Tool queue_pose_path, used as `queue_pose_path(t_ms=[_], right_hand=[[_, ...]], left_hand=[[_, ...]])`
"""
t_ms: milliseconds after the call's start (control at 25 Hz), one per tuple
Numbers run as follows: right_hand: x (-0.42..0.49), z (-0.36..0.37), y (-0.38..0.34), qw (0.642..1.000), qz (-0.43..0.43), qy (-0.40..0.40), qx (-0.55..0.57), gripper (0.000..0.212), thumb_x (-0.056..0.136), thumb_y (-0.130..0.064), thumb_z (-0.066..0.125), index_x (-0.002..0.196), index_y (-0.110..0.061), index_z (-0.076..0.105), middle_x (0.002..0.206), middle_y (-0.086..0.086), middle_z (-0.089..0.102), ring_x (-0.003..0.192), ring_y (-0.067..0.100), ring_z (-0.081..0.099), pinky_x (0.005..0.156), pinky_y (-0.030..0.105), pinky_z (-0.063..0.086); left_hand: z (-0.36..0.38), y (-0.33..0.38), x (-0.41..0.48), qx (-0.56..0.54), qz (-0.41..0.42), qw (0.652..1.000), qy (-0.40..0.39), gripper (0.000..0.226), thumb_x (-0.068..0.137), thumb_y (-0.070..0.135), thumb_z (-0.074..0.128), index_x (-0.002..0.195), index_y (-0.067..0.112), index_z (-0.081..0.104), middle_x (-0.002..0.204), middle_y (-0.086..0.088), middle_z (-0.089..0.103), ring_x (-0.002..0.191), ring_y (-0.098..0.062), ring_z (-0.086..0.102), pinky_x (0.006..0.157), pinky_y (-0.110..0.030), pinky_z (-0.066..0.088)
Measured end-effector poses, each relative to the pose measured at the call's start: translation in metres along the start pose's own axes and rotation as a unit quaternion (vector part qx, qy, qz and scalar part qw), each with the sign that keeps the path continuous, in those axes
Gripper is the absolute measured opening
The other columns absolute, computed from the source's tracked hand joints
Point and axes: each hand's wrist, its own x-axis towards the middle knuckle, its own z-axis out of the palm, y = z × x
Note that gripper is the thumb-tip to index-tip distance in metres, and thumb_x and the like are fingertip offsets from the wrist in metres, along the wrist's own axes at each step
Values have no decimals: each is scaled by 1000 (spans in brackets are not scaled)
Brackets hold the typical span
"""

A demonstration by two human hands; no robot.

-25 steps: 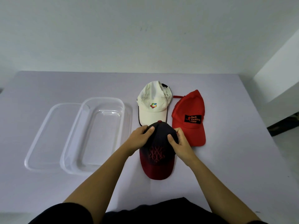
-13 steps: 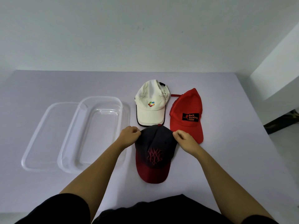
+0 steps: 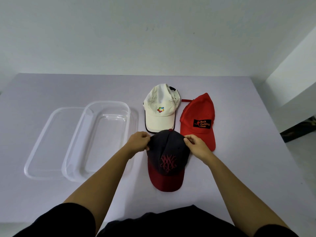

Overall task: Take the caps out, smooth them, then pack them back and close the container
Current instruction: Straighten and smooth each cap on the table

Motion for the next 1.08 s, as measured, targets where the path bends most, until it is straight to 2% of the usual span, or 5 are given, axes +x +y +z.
queue_pose_path(t_ms=[120, 320, 480, 760, 1080], right_hand=[[1, -1, -6, 998, 10, -51, 32, 30, 94, -22, 52, 122, -13, 57, 118, 0, 60, 111, 15, 53, 86, 25, 44], [4, -9, -1, 987, -19, -12, -161, 26, 92, -42, 50, 83, -21, 63, 84, -1, 66, 81, 17, 60, 77, 37, 48], [3, -6, -5, 984, -35, -38, -169, 31, 96, -41, 40, 72, -22, 47, 70, -3, 53, 68, 15, 48, 67, 33, 39], [-4, 7, -10, 998, -3, -52, 33, 33, 99, -44, 26, 77, -22, 38, 61, -1, 36, 53, 11, 37, 55, 25, 34], [3, 7, -3, 995, -49, -2, -83, 22, 100, -30, 34, 93, -18, 50, 79, -2, 53, 75, 15, 50, 67, 29, 40]], left_hand=[[0, -1, 0, -27, -5, 999, -31, 25, 96, 24, 44, 95, 9, 63, 61, -3, 53, 51, -11, 47, 50, -21, 37], [-7, -2, 1, -11, -28, 999, -20, 22, 96, 22, 44, 86, 7, 57, 60, -6, 55, 45, -10, 49, 44, -17, 38], [-7, 0, 1, -25, -33, 999, -24, 20, 98, 19, 36, 84, 10, 48, 61, -7, 53, 43, -11, 49, 47, -20, 38], [-2, 5, -9, -43, -5, 999, -17, 29, 101, 35, 24, 82, 19, 38, 59, -6, 48, 41, -13, 56, 40, -18, 33], [-1, 6, -4, 24, 18, 999, 33, 25, 100, 32, 30, 90, 21, 49, 77, -6, 59, 55, -18, 61, 48, -21, 39]])
